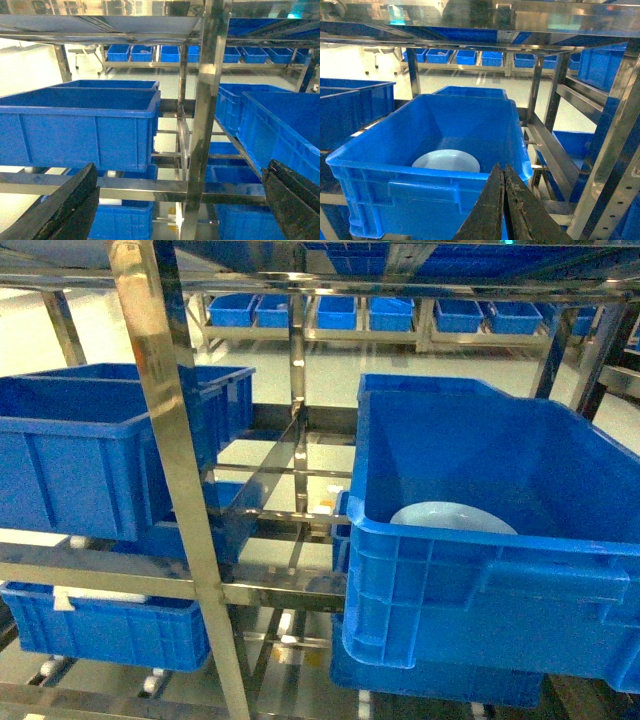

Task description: Place blue tray on left shelf second layer neatly

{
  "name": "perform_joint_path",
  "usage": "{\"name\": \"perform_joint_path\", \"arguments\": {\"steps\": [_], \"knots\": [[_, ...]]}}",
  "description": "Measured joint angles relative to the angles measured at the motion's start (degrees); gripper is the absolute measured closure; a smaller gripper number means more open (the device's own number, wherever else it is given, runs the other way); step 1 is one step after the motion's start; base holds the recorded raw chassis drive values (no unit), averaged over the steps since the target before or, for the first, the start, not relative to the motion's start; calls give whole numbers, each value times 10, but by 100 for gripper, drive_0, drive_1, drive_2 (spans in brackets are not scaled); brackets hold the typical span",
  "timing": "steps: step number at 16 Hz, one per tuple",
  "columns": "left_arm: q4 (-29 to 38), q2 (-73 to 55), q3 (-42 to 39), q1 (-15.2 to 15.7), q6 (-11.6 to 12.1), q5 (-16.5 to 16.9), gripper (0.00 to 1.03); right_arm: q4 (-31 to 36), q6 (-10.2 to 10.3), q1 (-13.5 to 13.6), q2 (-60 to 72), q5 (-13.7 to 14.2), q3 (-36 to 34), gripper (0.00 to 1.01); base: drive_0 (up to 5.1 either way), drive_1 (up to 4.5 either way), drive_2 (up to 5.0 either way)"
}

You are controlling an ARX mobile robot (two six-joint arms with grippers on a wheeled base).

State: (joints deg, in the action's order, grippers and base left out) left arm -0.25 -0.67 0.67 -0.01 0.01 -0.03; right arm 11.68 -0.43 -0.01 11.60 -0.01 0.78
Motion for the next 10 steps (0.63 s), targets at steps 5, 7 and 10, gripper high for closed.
{"name": "perform_joint_path", "arguments": {"steps": [5,7,10], "knots": [[0,0,0,0,0,0,5,-122,0,0,-113,1,0,99,0,0,0],[0,0,0,0,0,0,5,-120,0,0,-113,0,0,99,0,0,0],[0,0,0,0,0,0,5,-120,0,0,-113,0,0,71,0,0,0]]}}
